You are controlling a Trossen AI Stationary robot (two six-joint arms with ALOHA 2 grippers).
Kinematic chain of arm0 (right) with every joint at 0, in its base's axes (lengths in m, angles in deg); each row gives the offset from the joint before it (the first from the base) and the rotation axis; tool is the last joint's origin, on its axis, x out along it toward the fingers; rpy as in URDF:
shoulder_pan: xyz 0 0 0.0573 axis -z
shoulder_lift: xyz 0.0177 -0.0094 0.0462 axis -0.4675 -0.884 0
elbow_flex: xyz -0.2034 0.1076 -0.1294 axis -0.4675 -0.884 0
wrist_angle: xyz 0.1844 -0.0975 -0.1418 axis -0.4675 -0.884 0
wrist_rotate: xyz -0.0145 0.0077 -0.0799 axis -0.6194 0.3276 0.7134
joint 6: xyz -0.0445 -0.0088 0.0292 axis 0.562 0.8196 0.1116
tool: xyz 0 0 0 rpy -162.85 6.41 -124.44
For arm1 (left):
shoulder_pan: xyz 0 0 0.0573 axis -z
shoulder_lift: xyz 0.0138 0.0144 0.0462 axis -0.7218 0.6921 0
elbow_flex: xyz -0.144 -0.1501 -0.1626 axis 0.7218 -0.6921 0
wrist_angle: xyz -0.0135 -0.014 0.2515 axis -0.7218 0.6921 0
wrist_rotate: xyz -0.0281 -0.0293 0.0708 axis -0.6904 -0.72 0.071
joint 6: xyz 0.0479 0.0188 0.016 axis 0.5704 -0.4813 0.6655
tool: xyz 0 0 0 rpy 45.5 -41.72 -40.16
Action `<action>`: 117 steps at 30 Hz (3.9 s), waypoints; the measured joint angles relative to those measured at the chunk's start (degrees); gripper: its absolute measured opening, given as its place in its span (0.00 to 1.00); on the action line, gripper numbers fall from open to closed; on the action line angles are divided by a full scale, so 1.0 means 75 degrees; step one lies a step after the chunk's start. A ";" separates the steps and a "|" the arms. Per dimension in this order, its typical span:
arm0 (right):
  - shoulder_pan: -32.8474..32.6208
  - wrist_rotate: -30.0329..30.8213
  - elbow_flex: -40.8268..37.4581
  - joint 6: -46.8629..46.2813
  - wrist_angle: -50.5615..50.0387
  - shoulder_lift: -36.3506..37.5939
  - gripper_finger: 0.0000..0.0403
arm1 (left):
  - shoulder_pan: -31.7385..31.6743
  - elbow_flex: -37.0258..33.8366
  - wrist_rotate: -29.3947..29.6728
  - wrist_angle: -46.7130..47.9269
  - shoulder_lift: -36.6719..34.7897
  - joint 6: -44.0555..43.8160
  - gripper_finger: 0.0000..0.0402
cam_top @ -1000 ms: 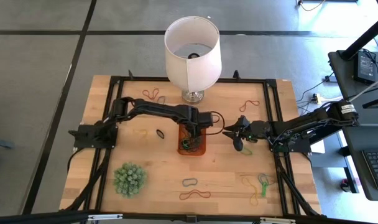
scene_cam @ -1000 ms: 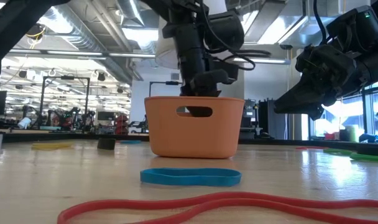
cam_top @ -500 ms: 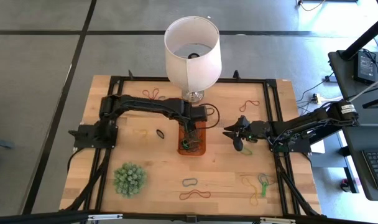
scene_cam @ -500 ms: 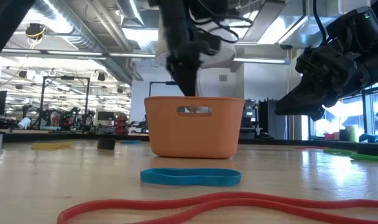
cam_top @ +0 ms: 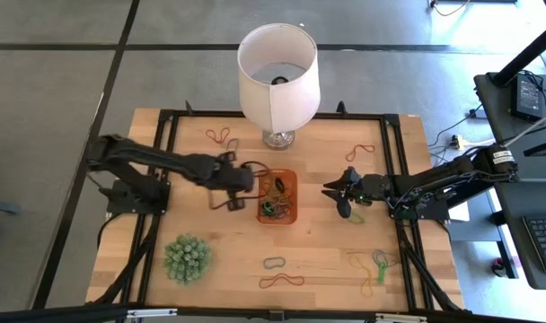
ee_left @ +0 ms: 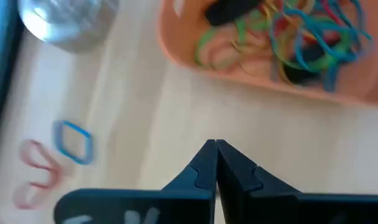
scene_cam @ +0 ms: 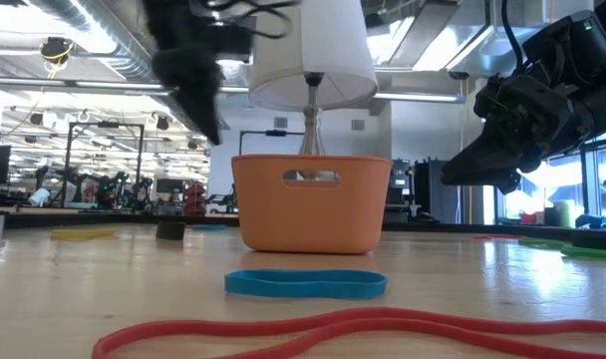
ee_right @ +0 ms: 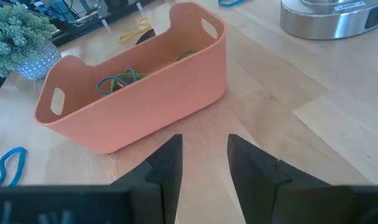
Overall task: Pick and place rubber bands into bin
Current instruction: Put the green rubber band into the orange bin
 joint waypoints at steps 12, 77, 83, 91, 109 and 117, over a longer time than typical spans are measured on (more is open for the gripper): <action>0.0206 0.0090 0.0554 0.0290 0.1151 0.0000 0.33 | 0.0123 -0.4999 -0.0404 -0.4178 -0.3455 -0.0097 0.00; 0.1956 0.0350 0.5395 -0.1726 -0.9918 -0.0763 0.00 | 0.0055 -0.6722 -0.1127 -0.5076 -0.8110 0.0722 0.01; 0.1102 0.0458 0.6642 -0.0838 -0.9115 -0.1224 0.00 | 0.0055 -0.6722 -0.1080 -0.4968 -0.8104 0.0722 0.00; 0.0390 0.0456 0.8177 0.0211 -0.8382 -0.3092 0.00 | 0.0055 -0.6722 -0.1204 -0.4974 -0.8104 0.0722 0.00; 0.0108 -0.1341 0.9789 0.0977 -0.8147 -0.6973 0.00 | 0.0055 -0.6722 -0.1605 -0.4974 -0.8104 0.0495 0.00; 0.0108 -0.1341 0.9789 0.1000 -0.7950 -0.7138 0.07 | 0.0055 -0.6722 -0.1603 -0.4977 -0.8104 0.0495 0.00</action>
